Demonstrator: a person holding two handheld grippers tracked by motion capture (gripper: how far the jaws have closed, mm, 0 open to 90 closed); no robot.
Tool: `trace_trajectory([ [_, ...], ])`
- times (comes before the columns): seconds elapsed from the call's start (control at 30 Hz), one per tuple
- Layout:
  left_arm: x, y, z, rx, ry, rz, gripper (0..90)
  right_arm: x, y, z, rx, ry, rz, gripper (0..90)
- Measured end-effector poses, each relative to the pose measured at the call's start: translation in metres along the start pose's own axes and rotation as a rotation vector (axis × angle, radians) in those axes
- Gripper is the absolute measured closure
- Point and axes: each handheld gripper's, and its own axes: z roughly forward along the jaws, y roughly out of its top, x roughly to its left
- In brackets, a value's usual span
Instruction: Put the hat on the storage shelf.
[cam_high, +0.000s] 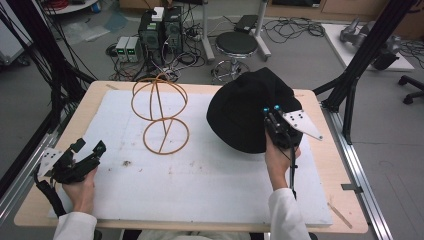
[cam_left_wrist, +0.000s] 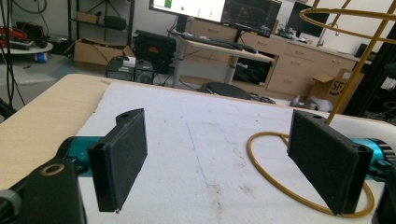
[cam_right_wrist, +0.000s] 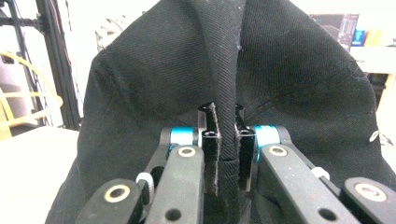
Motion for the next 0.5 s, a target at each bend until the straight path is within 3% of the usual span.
trace_trajectory([
  [0.5, -0.002, -0.001, -0.004, 0.001, -0.007, 0.001, 20.3, 0.020, 0.053, 0.008, -0.096, 0.043, -0.015, 85.9],
])
